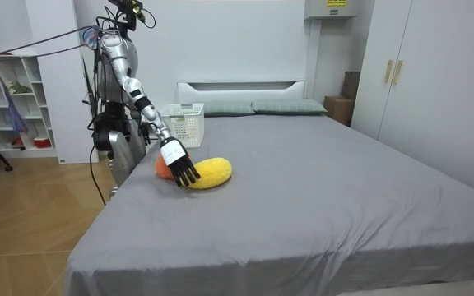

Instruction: Collect toys from the bed

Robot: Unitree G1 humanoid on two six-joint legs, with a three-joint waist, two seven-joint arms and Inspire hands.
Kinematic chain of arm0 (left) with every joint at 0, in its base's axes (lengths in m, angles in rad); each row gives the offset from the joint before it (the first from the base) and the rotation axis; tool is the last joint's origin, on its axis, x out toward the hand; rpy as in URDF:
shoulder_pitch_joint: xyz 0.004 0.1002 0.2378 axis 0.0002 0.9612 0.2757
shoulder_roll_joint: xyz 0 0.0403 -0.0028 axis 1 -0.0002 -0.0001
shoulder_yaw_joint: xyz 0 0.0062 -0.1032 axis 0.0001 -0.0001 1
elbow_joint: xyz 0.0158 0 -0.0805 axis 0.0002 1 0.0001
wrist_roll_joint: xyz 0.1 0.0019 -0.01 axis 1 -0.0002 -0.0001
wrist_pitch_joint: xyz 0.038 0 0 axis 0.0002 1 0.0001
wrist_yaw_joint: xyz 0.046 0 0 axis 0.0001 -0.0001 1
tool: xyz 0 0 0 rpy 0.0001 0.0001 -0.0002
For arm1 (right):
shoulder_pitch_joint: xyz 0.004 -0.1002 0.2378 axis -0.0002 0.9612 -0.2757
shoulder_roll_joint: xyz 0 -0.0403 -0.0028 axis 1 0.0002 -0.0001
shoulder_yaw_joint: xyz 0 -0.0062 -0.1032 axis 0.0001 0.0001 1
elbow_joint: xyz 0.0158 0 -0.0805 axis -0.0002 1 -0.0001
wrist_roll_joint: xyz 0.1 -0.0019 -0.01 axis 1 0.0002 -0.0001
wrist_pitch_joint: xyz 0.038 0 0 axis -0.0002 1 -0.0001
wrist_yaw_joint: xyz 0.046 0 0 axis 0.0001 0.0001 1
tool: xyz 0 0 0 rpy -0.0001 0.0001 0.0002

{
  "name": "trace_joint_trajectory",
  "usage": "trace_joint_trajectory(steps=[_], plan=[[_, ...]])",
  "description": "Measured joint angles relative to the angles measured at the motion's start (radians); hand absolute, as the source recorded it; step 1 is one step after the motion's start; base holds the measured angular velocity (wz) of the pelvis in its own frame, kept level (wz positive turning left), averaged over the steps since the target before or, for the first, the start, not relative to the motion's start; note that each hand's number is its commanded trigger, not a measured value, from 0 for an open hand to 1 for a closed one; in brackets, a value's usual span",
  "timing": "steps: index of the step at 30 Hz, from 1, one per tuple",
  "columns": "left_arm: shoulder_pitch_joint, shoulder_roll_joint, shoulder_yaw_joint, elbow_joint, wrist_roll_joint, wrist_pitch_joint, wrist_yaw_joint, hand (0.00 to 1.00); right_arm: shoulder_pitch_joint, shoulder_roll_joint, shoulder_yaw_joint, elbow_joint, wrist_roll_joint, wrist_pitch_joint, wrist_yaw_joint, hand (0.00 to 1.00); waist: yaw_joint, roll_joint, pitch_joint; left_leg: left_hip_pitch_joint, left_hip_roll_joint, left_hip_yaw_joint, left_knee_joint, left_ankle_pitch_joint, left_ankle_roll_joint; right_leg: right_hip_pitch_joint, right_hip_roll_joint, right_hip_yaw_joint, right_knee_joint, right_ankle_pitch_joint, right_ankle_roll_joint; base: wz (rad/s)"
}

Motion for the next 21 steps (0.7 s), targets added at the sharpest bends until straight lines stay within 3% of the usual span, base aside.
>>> trace_joint_trajectory(steps=[2, 3, 4, 5, 12, 21], plan=[[0.000, 0.000, -0.010, 0.002, -0.002, 0.000, 0.005, 0.00, -0.001, -0.009, 0.000, 0.008, 0.007, 0.000, -0.008, 0.00, 0.005, 0.001, 0.0003, 0.000, 0.000, 0.000, 0.000, 0.000, 0.000, 0.000, 0.000, 0.003, -0.001, 0.000, 0.000, 0.02], [0.000, 0.000, -0.023, 0.007, -0.007, 0.000, 0.005, 0.00, -0.004, -0.014, 0.001, 0.014, 0.006, 0.000, -0.014, 0.51, 0.007, 0.005, 0.0007, -0.001, 0.000, -0.004, 0.000, 0.000, 0.000, 0.000, 0.000, -0.005, -0.001, 0.000, 0.000, 0.05], [0.000, 0.000, -0.029, 0.006, -0.010, 0.001, 0.005, 0.00, -0.004, -0.016, 0.003, 0.014, 0.006, 0.000, -0.017, 0.71, 0.006, 0.007, 0.0009, -0.003, 0.000, -0.007, 0.000, 0.000, 0.000, 0.000, 0.000, -0.008, -0.002, 0.000, 0.000, 0.09], [-0.004, 0.000, -0.038, 0.007, -0.022, 0.001, 0.005, 0.00, -0.004, -0.020, 0.014, 0.016, 0.005, 0.000, -0.020, 1.00, 0.005, 0.008, 0.0015, -0.007, -0.001, -0.009, 0.000, 0.000, 0.000, -0.003, 0.000, -0.007, -0.003, 0.000, 0.000, 0.09], [-0.040, 0.001, -0.113, 0.036, -0.022, -0.010, 0.002, 0.00, -0.023, -0.022, 0.058, 0.035, 0.005, -0.001, -0.020, 1.00, 0.014, 0.012, 0.0030, -0.021, -0.001, -0.012, 0.000, 0.001, -0.001, -0.017, -0.001, -0.007, -0.001, 0.000, 0.000, 0.01], [-0.050, 0.001, -0.138, 0.044, -0.028, -0.011, 0.001, 0.00, -0.024, -0.034, 0.070, 0.040, 0.005, -0.001, -0.044, 1.00, 0.026, 0.009, 0.0051, -0.033, -0.001, -0.013, -0.001, 0.002, -0.001, -0.030, -0.001, -0.008, 0.000, 0.000, 0.000, 0.00]])
